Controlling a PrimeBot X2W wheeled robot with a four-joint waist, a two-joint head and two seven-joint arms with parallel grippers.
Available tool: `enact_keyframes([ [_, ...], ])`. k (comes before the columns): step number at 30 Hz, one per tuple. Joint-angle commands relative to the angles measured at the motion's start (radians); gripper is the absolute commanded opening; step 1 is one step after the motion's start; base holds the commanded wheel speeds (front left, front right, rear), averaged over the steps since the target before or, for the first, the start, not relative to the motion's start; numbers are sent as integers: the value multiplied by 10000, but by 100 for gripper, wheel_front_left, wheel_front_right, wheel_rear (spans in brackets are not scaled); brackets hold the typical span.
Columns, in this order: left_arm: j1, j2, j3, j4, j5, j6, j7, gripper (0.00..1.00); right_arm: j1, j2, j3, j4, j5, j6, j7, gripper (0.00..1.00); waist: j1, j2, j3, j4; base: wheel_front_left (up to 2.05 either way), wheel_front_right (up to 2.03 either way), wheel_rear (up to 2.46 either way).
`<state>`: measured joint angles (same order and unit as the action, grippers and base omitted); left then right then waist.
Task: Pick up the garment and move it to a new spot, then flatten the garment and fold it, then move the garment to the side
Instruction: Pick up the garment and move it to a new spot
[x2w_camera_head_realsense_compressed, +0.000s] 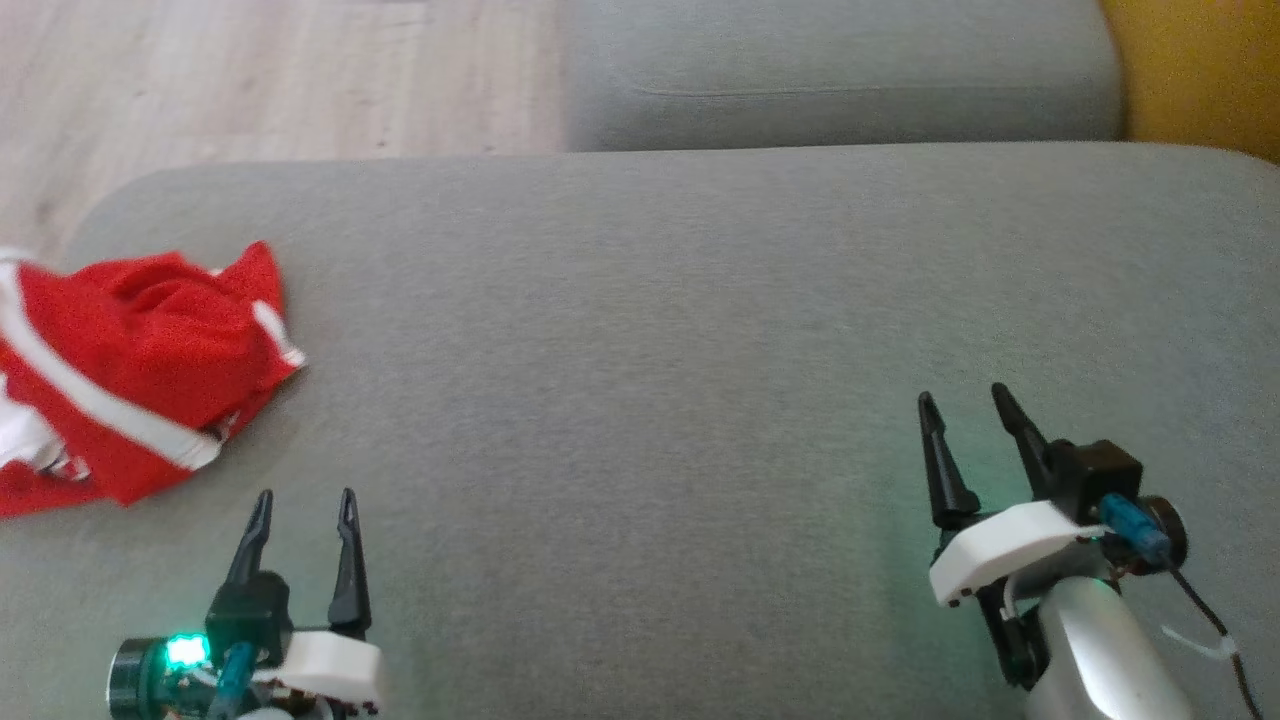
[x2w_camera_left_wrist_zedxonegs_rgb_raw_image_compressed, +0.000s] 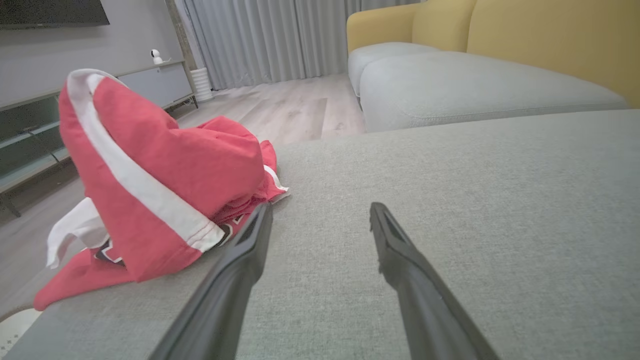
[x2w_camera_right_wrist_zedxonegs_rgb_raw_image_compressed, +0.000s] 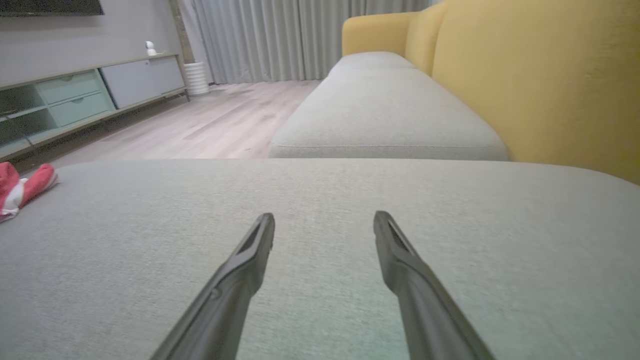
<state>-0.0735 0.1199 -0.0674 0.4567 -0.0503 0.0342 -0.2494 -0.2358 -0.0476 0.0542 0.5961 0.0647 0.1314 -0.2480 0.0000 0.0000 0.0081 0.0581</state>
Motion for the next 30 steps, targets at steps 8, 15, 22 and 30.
enact_keyframes([
  [8, -309, -112, 372, -267, 58, -31, -124, 100, -300, -26, 1141, -205, 539, -7, -137, 100, 0, 0, -90, 1836, 0, 0, 0],
  [15, -371, -29, 504, -288, 91, -126, -124, 100, -350, -26, 1600, -152, 880, -7, -137, 100, 0, 0, -135, 2928, 0, 0, 0],
  [22, -496, 103, 686, -226, 93, -170, -124, 100, -357, -26, 2032, -56, 1200, -7, -138, 100, 0, 0, -91, 3523, 0, 0, 0],
  [30, -860, 238, 980, -317, 93, -88, -124, 100, -482, -26, 2414, 52, 1238, -7, -138, 100, 0, 0, 213, 3564, 0, 0, 0],
])
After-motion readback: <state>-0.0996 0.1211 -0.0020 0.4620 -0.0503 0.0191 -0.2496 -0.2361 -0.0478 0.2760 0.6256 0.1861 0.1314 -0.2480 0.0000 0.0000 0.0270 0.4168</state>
